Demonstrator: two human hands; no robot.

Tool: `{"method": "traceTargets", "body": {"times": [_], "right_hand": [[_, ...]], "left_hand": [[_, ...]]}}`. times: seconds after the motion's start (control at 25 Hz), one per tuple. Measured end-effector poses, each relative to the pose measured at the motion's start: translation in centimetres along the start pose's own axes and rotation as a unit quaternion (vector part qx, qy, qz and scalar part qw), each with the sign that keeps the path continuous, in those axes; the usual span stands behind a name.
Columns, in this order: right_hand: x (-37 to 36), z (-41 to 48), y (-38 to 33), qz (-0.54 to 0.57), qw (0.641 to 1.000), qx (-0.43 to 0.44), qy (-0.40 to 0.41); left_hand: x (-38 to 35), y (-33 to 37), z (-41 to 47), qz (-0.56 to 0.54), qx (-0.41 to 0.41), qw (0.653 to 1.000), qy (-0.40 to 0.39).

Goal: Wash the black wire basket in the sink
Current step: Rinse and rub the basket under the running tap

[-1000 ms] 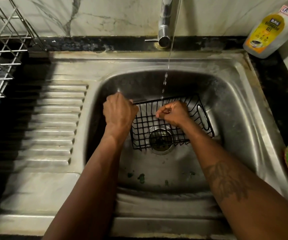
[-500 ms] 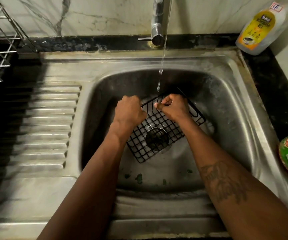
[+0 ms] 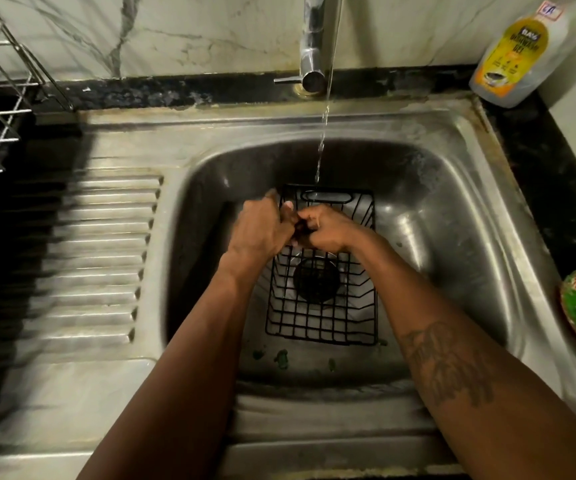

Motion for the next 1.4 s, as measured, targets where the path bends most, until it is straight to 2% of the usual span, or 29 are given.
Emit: {"method": "traceTargets", "body": {"times": [0.08,0.16,0.2,0.32,0.4,0.44,0.6,0.76,0.8,0.96,1.08,1.28,1.36,1.4], "right_hand": [[0.9,-0.1,0.5,0.028,1.0,-0.004,0.002],[3.3,-0.1,0.4,-0.011,0.993,0.011,0.121],[4.4,-0.2,-0.1,-0.05,0.98,0.033,0.187],[5.4,-1.2,-2.8,-0.155,0.923,0.158,0.313],[5.8,-2.0,-4.3,-0.161,0.881,0.218,0.388],[5.8,-2.0,-4.6,-0.162,0.875,0.223,0.398],[6.0,-2.2,-3.2,-0.178,0.931,0.141,0.287],[8.7,-4.2,-0.7,-0.194,0.944,0.047,0.262],[8.3,-3.8,-1.1,-0.195,0.946,0.042,0.255],[3.1,-0.3,-6.3,-0.197,0.956,0.118,0.181],[3.6,-0.8,-6.2,-0.196,0.951,0.133,0.196],[8.1,-3.8,0.2,-0.169,0.959,0.026,0.227],[8.1,-3.3,0.1,-0.192,0.952,0.016,0.237],[7.4,-2.8,-1.2,-0.213,0.948,0.038,0.234]], "left_hand": [[-1.6,1.6,0.2,0.048,-0.061,0.996,-0.032],[-2.3,3.1,-0.3,0.078,-0.085,0.992,-0.046],[-2.5,3.6,-0.6,0.078,-0.095,0.992,-0.042],[-2.2,4.5,-0.8,0.08,-0.116,0.99,-0.014],[-2.4,4.5,-1.0,0.081,-0.105,0.991,-0.009],[-2.4,4.4,-1.2,0.071,-0.088,0.994,-0.007],[-2.9,2.7,-1.1,0.059,-0.012,0.998,0.005],[-2.6,1.9,-1.3,0.031,0.022,0.999,0.006],[-2.7,1.9,-1.3,0.045,0.016,0.999,0.008],[-2.7,2.1,-1.1,0.027,-0.017,0.999,0.014],[-1.8,1.5,-1.7,0.001,-0.011,1.0,0.027],[-0.6,0.7,-2.8,0.007,0.025,0.998,0.056],[-0.5,0.9,-2.7,0.002,0.023,0.998,0.053],[-0.6,0.9,-2.5,-0.006,0.024,0.999,0.047]]}}
Point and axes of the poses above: each hand's wrist, its own z-axis towards the middle knuckle, its own x-axis out of the back of the hand, y = z × x, the point moved 8 cm from there along z, towards the middle knuckle, and after that the axes turned 6 degrees about x, right-handed, at the moved point
